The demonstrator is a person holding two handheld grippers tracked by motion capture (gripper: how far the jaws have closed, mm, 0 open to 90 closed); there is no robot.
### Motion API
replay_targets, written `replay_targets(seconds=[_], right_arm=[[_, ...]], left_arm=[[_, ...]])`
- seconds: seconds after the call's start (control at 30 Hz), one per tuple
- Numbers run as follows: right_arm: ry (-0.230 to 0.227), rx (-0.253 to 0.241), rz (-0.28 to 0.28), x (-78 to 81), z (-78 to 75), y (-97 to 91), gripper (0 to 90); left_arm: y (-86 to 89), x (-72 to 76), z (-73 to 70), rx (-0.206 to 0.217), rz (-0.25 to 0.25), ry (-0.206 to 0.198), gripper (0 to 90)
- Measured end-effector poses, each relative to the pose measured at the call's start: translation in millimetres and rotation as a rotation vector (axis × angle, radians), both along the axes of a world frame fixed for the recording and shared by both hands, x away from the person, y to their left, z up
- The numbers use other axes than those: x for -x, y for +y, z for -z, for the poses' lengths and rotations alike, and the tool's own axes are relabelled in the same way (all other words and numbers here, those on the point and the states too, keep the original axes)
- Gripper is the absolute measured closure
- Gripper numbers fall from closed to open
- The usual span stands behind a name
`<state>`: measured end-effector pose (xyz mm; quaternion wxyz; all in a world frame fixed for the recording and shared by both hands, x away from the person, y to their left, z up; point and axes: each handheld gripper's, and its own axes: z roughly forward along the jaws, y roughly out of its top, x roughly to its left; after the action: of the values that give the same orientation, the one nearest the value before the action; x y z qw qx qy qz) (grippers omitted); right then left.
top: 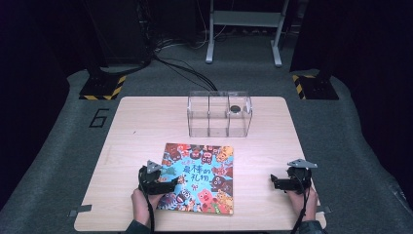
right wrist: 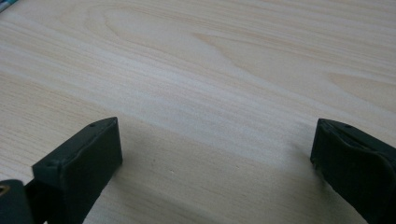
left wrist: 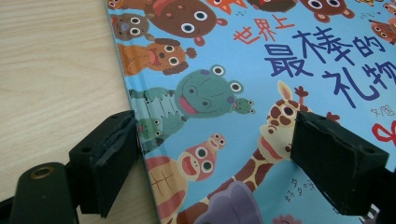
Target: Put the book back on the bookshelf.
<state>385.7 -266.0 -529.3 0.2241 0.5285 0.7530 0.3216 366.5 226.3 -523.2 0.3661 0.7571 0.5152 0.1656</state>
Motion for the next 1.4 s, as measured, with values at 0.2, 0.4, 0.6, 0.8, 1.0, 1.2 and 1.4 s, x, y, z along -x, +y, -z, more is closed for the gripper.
replay_targets(seconds=[0.2, 0.4, 0.6, 0.8, 1.0, 1.2, 1.4], right_arm=[[-0.007, 0.002, -0.008, 0.0, 0.0, -0.3, 2.0], [-0.009, 0.006, -0.010, 0.1, 0.1, -0.2, 2.1], [-0.005, 0.006, -0.010, 0.2, -0.4, -0.2, 2.2], [0.015, -0.058, -0.018, 1.2, -4.7, 5.6, 5.6], [0.039, -0.111, -0.129, -3.6, -17.1, 44.3, 7.9], [0.121, -0.116, -0.216, -17.9, -16.9, 82.4, 10.3], [0.175, -0.108, -0.252, -25.1, -17.1, 104.7, 13.8]], left_arm=[[-14.0, 0.6, -0.2, 0.001, 0.021, 0.001, 14.9], [-30.9, 3.3, 0.4, 0.028, 0.058, 0.001, 14.9], [-34.3, 5.1, -1.1, 0.061, 0.086, 0.002, 15.1], [-7.4, -1.3, -8.4, 0.006, 0.032, -0.056, 8.1], [17.6, -8.0, -0.9, -0.052, -0.040, -0.060, 6.4], [19.7, -15.3, 7.2, -0.058, -0.060, -0.039, 0.5], [20.7, -18.1, 7.4, -0.094, -0.064, -0.036, 0.2]])
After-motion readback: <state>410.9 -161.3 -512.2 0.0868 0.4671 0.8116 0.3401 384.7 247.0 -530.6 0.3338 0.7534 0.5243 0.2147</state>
